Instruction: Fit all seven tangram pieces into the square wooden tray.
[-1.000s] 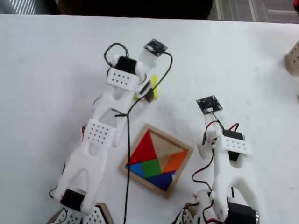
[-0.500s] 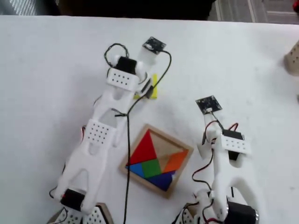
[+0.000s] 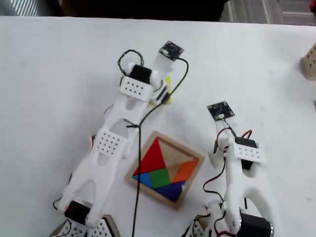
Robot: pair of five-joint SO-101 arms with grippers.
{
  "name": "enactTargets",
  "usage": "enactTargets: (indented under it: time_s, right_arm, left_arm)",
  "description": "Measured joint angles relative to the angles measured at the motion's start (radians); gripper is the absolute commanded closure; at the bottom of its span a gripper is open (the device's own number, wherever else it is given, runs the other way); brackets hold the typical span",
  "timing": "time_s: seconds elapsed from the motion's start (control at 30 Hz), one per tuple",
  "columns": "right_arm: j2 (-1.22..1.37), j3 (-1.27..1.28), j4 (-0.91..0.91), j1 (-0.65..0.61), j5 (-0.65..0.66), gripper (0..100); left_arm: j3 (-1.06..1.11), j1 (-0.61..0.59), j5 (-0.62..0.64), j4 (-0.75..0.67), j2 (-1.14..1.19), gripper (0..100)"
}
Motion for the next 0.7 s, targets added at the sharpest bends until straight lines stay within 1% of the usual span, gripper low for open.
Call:
enactTargets:
  time_s: [0.07,0.17,0.23,0.33,0.4,0.57,0.7]
  right_arm:
    - [0.000,0.000,0.000,0.000,0.000,98.1]
    - [0.000,0.000,0.000,0.000,0.000,98.1]
    - [0.000,0.000,0.000,0.000,0.000,98.1]
    - [0.000,0.000,0.000,0.000,0.000,98.1]
    - [0.000,0.000,0.000,0.000,0.000,98.1]
    - [0.000,0.000,0.000,0.000,0.000,98.1]
    - [0.000,0.000,0.000,0.000,0.000,98.1]
  left_arm:
    - [-0.005,0.005,0.000,0.002,0.000,82]
    - [-0.005,0.015,0.000,0.014,0.000,91]
    - [-0.006,0.026,-0.009,0.026,-0.002,94]
    - [-0.008,0.044,-0.098,0.048,-0.003,94]
    - [-0.008,0.069,-0.135,0.063,-0.002,94]
    - [0.006,0.120,-0.140,0.123,-0.003,94]
    - [0.006,0.149,-0.146,0.132,0.000,96]
